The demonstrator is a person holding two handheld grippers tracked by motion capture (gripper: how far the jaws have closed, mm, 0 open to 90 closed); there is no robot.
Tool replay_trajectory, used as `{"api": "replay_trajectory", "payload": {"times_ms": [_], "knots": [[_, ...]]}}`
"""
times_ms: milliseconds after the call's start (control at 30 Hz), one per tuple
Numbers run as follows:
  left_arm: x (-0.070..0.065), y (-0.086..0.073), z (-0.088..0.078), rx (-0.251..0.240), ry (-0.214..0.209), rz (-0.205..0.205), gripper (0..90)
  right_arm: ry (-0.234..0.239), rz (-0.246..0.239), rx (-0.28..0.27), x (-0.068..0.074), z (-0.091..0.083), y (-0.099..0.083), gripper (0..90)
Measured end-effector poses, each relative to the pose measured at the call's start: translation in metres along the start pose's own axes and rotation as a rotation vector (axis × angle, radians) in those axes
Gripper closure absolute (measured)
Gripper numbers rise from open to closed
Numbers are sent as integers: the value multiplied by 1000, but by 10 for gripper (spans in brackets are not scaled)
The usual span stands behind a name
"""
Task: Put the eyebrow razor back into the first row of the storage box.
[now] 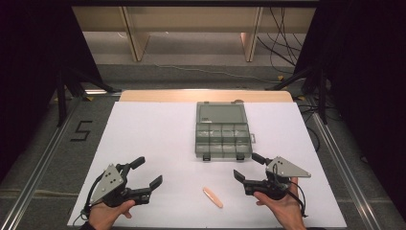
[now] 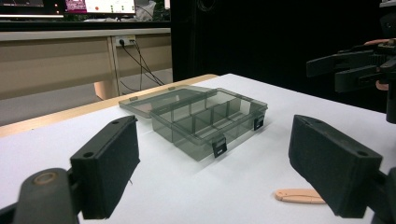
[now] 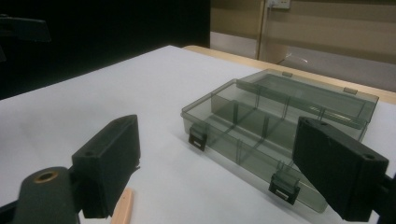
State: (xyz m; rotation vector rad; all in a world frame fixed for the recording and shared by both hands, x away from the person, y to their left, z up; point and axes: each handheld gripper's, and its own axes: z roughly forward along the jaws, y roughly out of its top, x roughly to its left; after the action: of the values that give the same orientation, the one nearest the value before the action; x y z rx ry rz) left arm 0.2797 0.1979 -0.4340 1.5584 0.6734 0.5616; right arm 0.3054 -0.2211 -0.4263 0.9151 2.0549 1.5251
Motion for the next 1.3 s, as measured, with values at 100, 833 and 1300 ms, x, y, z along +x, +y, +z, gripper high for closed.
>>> {"api": "replay_trajectory", "payload": {"times_ms": [100,833,1300], "knots": [[0,0,-1,10,7,5,161,2,0,1,0,0,0,163],[1,0,-1,15,9,5,161,1,-38,47,5,4,0,167],[1,0,0,21,10,9,161,43,-120,149,12,18,3,190]]}}
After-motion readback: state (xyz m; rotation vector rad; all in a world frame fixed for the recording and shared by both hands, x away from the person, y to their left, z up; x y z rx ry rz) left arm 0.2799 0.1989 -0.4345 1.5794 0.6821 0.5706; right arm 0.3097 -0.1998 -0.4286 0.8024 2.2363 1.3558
